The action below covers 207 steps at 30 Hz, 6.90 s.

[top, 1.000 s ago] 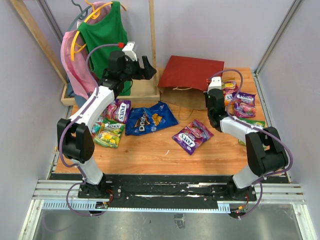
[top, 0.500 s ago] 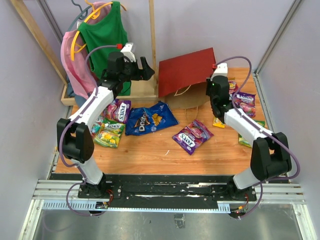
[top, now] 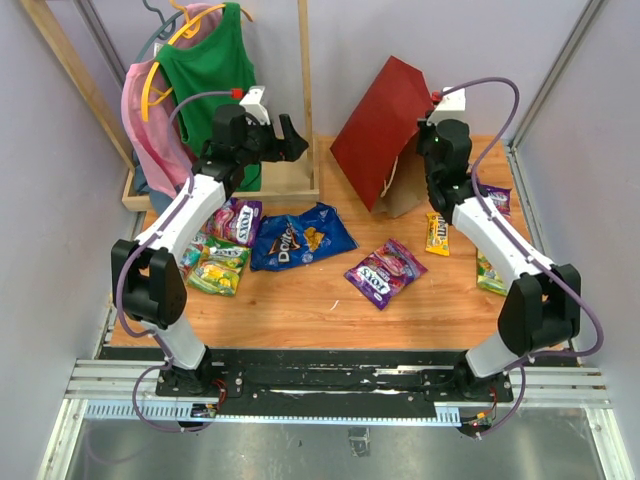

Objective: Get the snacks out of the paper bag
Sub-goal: Adjust the paper bag at the center of the board.

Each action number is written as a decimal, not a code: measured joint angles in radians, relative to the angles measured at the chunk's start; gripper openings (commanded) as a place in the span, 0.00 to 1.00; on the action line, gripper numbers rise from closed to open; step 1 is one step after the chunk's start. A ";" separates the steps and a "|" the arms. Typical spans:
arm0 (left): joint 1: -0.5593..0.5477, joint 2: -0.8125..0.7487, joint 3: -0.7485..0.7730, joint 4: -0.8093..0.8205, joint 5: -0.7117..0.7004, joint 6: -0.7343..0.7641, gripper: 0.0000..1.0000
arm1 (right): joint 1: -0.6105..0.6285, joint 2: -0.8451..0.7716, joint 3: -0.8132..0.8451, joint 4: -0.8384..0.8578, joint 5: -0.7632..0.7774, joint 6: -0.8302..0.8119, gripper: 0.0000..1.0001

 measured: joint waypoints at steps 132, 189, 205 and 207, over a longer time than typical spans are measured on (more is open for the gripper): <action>-0.181 -0.019 -0.249 0.445 -0.116 0.214 0.90 | 0.077 0.384 -0.487 0.642 -0.023 0.603 0.59; 0.052 -0.174 -0.214 0.437 0.398 -0.155 1.00 | 0.011 0.125 -0.117 -0.173 -0.282 0.322 0.01; 0.053 -0.195 -0.175 0.372 0.422 -0.163 1.00 | -0.099 -0.041 0.157 -0.650 -0.524 0.228 0.06; 0.054 -0.193 -0.170 0.371 0.422 -0.167 1.00 | -0.106 -0.043 0.197 -0.691 -0.572 0.228 0.07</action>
